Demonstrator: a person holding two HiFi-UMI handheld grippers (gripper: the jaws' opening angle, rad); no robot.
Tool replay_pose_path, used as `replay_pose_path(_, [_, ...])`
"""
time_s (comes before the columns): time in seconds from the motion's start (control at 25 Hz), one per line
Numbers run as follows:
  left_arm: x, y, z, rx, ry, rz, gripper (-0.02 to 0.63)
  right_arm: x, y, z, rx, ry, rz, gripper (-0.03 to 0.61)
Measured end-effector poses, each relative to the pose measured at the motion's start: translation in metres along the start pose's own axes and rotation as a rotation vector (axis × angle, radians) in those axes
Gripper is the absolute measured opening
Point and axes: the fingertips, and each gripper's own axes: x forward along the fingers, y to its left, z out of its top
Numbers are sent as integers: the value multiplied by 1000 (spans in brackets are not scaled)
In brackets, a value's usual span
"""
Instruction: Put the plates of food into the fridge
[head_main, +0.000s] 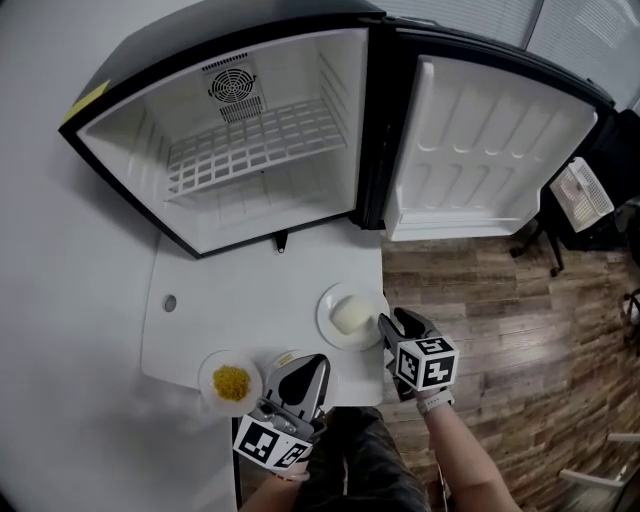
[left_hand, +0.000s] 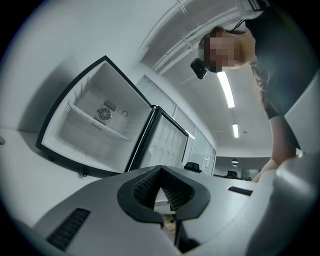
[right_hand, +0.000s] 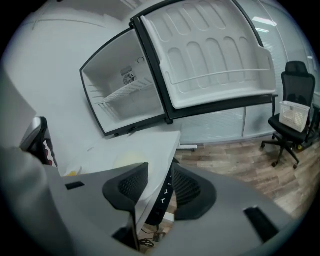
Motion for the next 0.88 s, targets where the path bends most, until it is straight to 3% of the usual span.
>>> replay_pose_path(0.32, [16, 5, -5, 13, 4, 12, 6, 23, -8, -7, 256, 85, 117, 124])
replay_pose_path(0.68, [16, 10, -11, 2, 13, 32, 6, 24, -3, -8, 265, 106, 143, 92])
replay_pose_path(0.88, [17, 12, -6, 3, 6, 32, 6, 18, -5, -10, 340, 102, 144, 81])
